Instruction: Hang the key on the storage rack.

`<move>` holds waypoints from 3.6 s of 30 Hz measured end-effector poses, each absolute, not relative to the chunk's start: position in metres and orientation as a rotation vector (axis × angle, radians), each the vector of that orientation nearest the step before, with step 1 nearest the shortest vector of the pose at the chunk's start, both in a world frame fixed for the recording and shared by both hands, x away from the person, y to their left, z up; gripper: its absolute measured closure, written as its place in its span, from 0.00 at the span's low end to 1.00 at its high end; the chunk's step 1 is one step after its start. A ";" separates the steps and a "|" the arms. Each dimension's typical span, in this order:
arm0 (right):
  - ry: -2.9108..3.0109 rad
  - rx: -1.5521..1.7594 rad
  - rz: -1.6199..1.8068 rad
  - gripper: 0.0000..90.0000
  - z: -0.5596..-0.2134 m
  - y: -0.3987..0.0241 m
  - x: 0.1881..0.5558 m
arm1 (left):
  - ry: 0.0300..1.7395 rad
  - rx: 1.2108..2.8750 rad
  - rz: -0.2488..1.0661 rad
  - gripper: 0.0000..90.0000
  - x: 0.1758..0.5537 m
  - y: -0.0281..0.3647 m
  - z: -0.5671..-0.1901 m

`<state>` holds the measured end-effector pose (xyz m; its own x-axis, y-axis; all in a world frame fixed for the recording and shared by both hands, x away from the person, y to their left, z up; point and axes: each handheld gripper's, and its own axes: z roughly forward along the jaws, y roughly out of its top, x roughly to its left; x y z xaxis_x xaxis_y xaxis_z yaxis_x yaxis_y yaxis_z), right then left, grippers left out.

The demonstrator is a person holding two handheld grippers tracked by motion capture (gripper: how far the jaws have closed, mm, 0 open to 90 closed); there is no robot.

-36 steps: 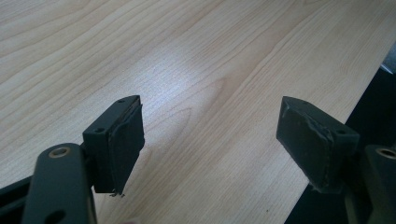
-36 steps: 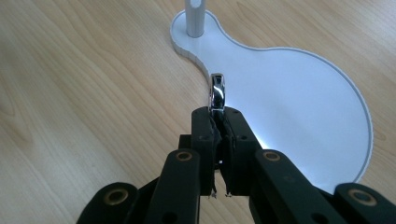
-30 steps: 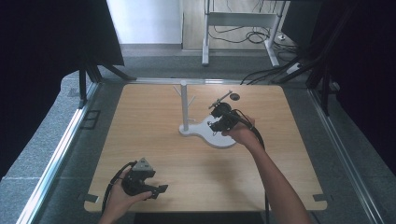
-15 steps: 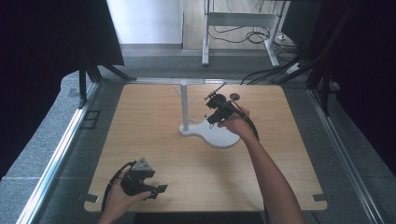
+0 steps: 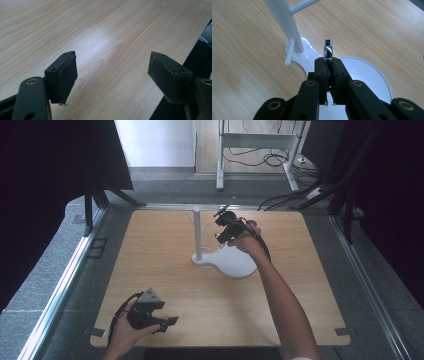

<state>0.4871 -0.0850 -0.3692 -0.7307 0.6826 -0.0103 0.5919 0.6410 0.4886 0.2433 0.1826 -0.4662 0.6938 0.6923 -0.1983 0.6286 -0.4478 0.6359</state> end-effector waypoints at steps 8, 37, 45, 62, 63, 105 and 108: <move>2.663 1.061 0.677 0.94 -0.365 -0.078 0.498 | 1.008 2.191 0.115 0.27 0.244 0.184 -0.466; 2.627 1.088 0.683 0.94 -0.356 -0.061 0.525 | 0.997 2.185 0.109 0.27 0.244 0.184 -0.466; 2.617 1.079 0.690 0.94 -0.354 -0.059 0.525 | 0.994 2.188 0.108 0.27 0.244 0.183 -0.466; 2.607 1.034 0.708 0.94 -0.354 -0.051 0.512 | 0.987 2.206 0.094 0.27 0.244 0.177 -0.470; 2.604 1.027 0.701 0.93 -0.354 -0.050 0.510 | 0.985 2.207 0.093 0.27 0.244 0.176 -0.470; 2.534 0.951 1.038 0.63 -0.415 -0.182 0.355 | 1.020 2.241 0.107 0.27 0.247 0.173 -0.477; 2.524 0.969 1.044 0.63 -0.428 -0.189 0.346 | 1.026 2.240 0.111 0.27 0.247 0.174 -0.477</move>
